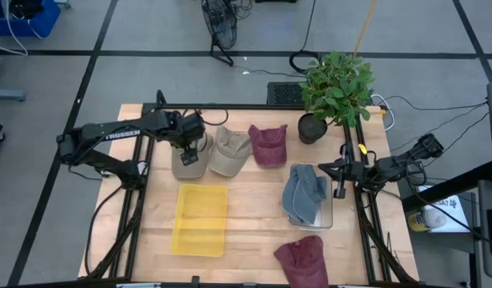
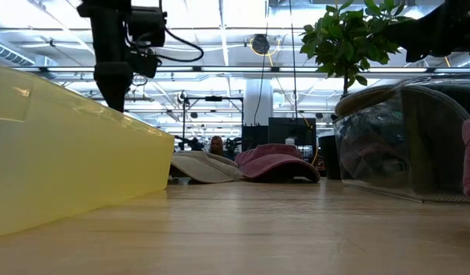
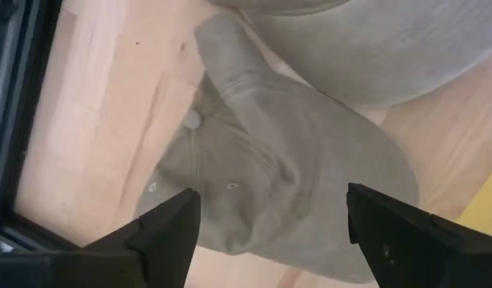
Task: Pick & Place hat
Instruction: Put the left brown cap into the yellow bin
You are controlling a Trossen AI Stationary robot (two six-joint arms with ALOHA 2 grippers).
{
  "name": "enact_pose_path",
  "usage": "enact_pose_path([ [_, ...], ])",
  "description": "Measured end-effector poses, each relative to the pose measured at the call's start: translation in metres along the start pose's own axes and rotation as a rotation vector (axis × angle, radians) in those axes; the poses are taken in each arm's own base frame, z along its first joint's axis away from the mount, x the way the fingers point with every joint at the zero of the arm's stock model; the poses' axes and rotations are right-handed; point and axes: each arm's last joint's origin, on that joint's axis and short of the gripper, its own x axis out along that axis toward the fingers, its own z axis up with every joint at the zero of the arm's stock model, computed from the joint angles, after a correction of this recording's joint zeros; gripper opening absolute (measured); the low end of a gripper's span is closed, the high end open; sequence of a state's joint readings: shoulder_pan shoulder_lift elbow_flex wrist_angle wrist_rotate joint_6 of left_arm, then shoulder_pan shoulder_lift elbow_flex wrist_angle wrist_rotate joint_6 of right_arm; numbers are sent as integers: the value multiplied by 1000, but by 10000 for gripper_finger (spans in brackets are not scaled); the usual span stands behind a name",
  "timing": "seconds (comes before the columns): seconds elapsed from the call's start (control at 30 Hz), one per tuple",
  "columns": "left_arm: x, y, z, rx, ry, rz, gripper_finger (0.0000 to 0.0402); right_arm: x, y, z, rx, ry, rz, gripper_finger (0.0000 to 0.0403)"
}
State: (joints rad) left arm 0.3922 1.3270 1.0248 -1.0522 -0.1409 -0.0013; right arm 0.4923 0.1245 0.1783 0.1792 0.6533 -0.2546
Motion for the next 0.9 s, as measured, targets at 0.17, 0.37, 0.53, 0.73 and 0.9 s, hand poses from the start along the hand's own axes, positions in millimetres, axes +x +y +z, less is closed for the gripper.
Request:
enact_pose_path([
  [0.17,12,7,4,-8,42,-38,309,2,2,-2,-16,20,5,0],
  [0.37,27,16,9,-27,103,-53,316,2,2,-2,-16,21,6,0],
  [0.53,39,18,11,-27,148,-85,312,2,2,-2,-26,21,6,0],
  [0.73,50,16,14,-18,180,-107,309,2,2,-2,-35,21,6,0],
  [0.9,61,16,19,-18,189,-107,310,2,2,-2,-35,21,6,0],
])
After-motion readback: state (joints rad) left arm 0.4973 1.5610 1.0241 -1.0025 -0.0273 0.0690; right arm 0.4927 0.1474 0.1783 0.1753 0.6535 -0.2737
